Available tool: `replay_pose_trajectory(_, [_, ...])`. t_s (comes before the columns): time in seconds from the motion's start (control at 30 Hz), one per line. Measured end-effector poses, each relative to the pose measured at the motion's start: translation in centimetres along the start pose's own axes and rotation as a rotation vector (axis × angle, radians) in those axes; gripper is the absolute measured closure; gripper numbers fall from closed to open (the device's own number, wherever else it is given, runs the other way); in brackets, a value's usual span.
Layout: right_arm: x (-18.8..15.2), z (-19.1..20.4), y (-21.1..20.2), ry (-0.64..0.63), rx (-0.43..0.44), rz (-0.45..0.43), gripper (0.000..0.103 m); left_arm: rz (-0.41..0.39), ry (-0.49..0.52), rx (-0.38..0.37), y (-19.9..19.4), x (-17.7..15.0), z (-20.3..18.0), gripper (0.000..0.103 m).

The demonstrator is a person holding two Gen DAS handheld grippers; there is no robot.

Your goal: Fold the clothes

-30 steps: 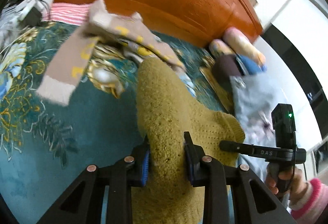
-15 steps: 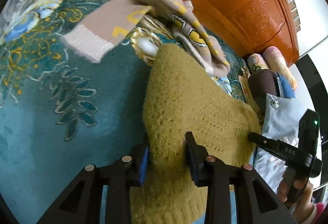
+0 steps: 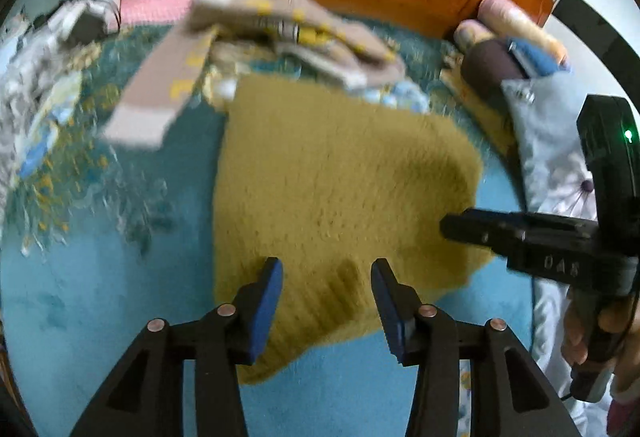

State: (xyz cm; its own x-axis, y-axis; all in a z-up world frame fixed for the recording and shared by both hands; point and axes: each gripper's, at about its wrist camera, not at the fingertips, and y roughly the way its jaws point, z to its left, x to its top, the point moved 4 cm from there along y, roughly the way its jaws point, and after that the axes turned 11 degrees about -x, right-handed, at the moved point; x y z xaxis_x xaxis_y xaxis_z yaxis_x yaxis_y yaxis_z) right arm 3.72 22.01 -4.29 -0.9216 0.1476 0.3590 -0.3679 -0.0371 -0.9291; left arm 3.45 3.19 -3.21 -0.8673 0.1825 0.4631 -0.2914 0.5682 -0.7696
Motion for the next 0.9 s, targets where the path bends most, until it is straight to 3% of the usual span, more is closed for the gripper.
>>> replay_pose_trajectory(0.17, [-0.1,-0.3,1.9,0.055,-0.026,0.026,0.063,-0.009,-0.062,-0.026,1.9,-0.5,1.4,0.053])
replay_pose_trajectory(0.33, [0.0,0.6,1.2,0.047,-0.044,0.052,0.062,0.015,0.001,0.044,2.0,-0.1,-0.2,0.048])
replay_pose_trajectory(0.37, [-0.4,0.6,0.7,0.034,-0.038,0.055,0.061,0.010,0.012,0.041,1.3,-0.3,-0.9,0.047])
replay_pose_trajectory(0.43, [-1.4,0.7,-0.4,0.000,-0.027,0.065,0.049,-0.004,0.035,0.000,-0.1,-1.0,-2.2,0.047])
replay_pose_trajectory(0.6, [-6.4,0.4,-1.5,-0.093,-0.056,0.131,0.048,0.024,0.059,0.032,-0.9,-4.8,-3.8,0.047])
replay_pose_trajectory(0.73, [-8.8,-1.0,-0.6,-0.001,-0.070,0.082,0.048,0.033,0.038,0.081,0.5,-7.4,-4.6,0.047])
replay_pose_trajectory(0.9, [-9.5,-1.8,0.3,0.055,-0.151,-0.030,0.044,-0.011,0.053,0.178,3.3,-7.5,-5.6,0.046])
